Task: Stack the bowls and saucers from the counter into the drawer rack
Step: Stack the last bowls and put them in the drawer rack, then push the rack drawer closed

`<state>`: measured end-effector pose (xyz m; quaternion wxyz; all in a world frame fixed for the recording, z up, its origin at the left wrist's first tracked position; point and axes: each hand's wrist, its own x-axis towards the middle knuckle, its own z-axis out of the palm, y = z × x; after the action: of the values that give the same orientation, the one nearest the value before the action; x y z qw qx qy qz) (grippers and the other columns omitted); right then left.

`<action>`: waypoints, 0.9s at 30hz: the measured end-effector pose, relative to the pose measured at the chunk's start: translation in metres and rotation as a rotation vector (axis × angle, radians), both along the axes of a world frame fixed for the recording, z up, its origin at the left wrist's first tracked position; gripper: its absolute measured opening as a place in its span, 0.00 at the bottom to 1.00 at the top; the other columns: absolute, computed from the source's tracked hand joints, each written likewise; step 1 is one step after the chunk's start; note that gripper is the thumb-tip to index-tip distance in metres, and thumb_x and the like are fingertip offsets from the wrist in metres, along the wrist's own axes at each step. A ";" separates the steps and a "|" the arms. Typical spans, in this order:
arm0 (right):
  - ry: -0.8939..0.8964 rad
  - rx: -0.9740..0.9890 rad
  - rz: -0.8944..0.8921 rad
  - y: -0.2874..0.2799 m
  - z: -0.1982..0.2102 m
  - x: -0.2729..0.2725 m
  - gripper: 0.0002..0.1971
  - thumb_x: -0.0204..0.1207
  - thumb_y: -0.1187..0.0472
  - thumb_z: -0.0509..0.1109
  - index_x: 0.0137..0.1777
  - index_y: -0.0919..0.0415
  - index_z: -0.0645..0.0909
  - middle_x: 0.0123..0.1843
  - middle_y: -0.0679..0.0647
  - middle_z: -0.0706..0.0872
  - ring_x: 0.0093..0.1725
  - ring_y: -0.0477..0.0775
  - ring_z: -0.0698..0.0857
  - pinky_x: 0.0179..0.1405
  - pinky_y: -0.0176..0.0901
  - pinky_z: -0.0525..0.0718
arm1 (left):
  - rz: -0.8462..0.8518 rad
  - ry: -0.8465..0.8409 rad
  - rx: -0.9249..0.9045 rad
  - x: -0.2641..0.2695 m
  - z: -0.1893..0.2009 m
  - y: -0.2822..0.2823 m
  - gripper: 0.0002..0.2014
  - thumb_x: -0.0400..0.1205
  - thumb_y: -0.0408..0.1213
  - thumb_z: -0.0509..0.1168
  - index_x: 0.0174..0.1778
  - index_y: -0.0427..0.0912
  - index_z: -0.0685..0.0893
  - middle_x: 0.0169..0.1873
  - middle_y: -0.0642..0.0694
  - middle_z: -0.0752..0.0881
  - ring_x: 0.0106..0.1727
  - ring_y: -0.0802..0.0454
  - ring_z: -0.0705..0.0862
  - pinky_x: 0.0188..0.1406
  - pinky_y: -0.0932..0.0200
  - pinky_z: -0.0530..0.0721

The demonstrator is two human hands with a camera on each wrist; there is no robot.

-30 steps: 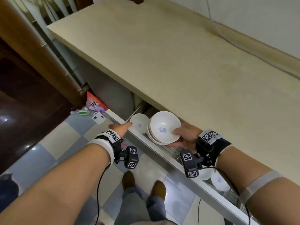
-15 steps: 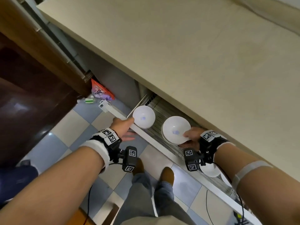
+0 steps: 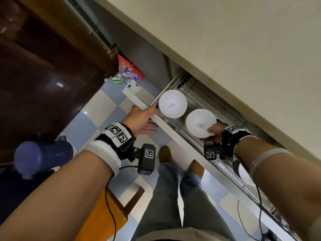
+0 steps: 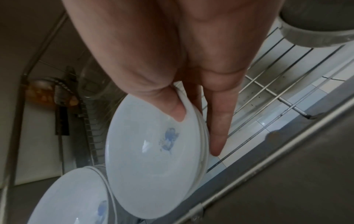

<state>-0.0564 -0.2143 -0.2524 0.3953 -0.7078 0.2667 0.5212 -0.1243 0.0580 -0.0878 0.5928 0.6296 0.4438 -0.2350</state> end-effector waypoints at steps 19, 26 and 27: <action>0.018 0.026 -0.147 -0.023 0.028 -0.014 0.15 0.81 0.69 0.64 0.66 0.61 0.77 0.62 0.68 0.84 0.56 0.67 0.89 0.58 0.60 0.88 | 0.026 0.028 0.030 0.000 0.012 -0.010 0.16 0.81 0.42 0.66 0.60 0.36 0.81 0.55 0.34 0.90 0.48 0.39 0.94 0.48 0.39 0.92; -0.046 0.099 -0.299 -0.047 0.062 -0.022 0.24 0.82 0.65 0.64 0.78 0.64 0.71 0.77 0.65 0.76 0.58 0.60 0.80 0.43 0.49 0.84 | -0.014 0.034 0.000 0.000 0.018 -0.012 0.15 0.83 0.41 0.64 0.59 0.34 0.83 0.54 0.33 0.90 0.53 0.37 0.92 0.58 0.37 0.89; -0.055 0.078 -0.335 -0.050 0.076 -0.026 0.20 0.83 0.64 0.64 0.74 0.65 0.74 0.74 0.63 0.79 0.56 0.60 0.82 0.49 0.52 0.85 | -0.020 0.032 -0.015 -0.001 0.018 -0.010 0.15 0.83 0.41 0.64 0.58 0.35 0.84 0.56 0.32 0.90 0.53 0.37 0.92 0.58 0.38 0.89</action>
<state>-0.0828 -0.2647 -0.1762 0.5111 -0.6516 0.3494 0.4383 -0.1251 0.0480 -0.0699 0.5878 0.6259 0.4450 -0.2543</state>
